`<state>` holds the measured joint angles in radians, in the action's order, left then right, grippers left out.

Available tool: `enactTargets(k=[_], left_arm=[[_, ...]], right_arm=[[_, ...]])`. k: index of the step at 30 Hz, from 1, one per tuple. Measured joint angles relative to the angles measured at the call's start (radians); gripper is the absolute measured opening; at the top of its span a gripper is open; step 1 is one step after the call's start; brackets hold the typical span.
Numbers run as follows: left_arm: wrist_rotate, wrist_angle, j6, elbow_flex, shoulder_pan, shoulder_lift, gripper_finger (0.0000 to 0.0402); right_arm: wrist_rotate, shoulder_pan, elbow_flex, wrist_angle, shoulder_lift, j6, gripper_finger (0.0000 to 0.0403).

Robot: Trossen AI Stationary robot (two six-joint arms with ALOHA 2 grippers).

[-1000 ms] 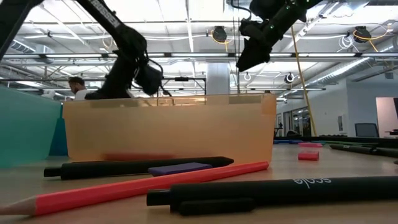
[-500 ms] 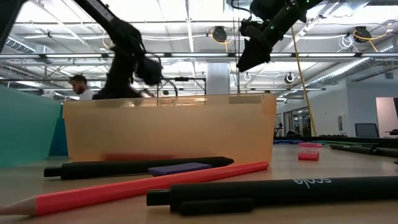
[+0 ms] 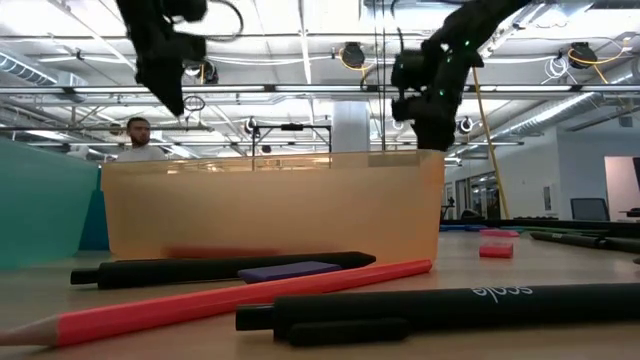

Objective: Sort crayons/erasers/pens/pencils in bins
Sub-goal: Put the brown pencil into yellow bin

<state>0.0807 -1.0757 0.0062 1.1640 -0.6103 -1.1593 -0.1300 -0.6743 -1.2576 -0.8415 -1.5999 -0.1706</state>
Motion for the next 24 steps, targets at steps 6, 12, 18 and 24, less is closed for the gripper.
enactTargets(k=[6, 12, 18, 24], left_arm=[[-0.012, 0.101, -0.012, -0.068, 0.026, 0.160, 0.0088], [-0.005, 0.212, 0.011, -0.162, 0.014, 0.246, 0.0088], [-0.002, 0.216, 0.006, -0.210, 0.002, 0.253, 0.0088], [-0.002, 0.244, 0.021, -0.240, 0.002, 0.250, 0.0088]], right_arm=[[0.005, 0.056, -0.003, -0.191, -0.004, 0.072, 0.0188], [0.181, 0.205, -0.004, -0.219, 0.090, 0.179, 0.0187], [0.178, 0.298, -0.004, -0.355, 0.142, 0.568, 0.0187], [0.153, 0.306, 0.050, -0.564, 0.144, 1.178, 0.0187]])
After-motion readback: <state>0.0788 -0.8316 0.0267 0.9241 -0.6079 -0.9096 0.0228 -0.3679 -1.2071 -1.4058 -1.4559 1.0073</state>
